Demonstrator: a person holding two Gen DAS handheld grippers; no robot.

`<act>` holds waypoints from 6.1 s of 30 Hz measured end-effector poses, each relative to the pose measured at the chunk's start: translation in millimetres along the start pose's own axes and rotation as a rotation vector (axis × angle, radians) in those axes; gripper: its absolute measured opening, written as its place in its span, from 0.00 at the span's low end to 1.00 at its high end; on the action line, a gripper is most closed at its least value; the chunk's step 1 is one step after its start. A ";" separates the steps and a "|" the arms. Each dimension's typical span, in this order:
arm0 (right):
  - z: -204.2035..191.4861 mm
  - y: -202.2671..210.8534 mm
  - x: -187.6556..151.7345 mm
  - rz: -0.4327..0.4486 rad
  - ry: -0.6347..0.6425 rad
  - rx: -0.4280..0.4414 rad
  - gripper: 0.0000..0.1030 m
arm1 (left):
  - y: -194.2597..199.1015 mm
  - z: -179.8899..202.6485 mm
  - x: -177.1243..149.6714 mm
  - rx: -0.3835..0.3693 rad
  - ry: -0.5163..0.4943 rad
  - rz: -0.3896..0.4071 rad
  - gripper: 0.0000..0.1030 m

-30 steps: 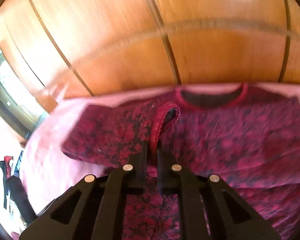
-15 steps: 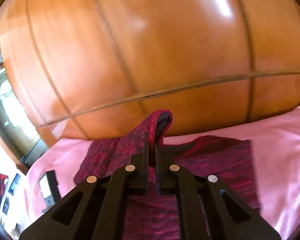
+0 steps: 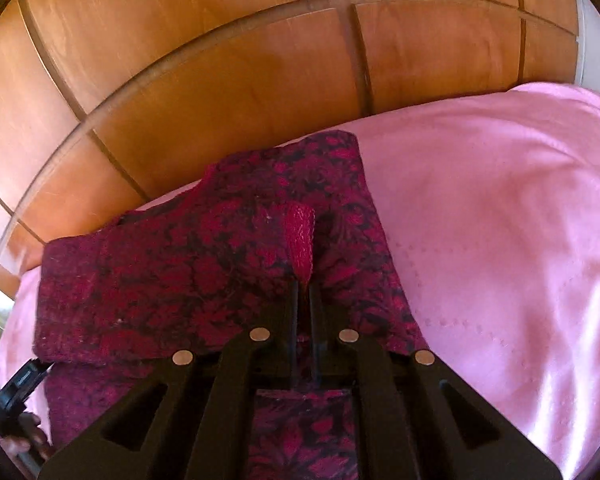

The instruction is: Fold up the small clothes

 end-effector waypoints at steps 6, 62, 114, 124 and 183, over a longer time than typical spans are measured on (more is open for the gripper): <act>-4.0 20.7 11.0 0.041 0.042 -0.039 0.03 | 2.0 -8.9 -2.7 -0.015 -0.007 -0.009 0.61; -34.6 -15.1 -9.5 0.001 0.291 -0.078 0.41 | 81.4 100.0 41.3 -0.250 -0.194 0.249 0.30; -26.6 65.1 -124.4 -0.177 0.274 -0.024 0.93 | 127.2 3.2 -145.6 -0.215 -0.176 0.106 0.51; -9.8 128.9 -148.0 -0.118 0.220 0.057 0.84 | 132.2 -34.9 -185.7 -0.312 -0.165 0.028 0.51; 12.5 149.8 -55.2 0.006 -0.197 0.448 0.91 | 93.2 -36.0 -57.7 -0.642 0.090 -0.109 0.71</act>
Point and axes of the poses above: each gripper's, at about its wrist camera, not at the fingertips, and y roughly against the way its jaws point, z to its right, x to its top, the point moved 9 cm from there along -y, roughly the way its jaws point, and after that the axes turned 14 degrees about x, right-handed, at the moved point
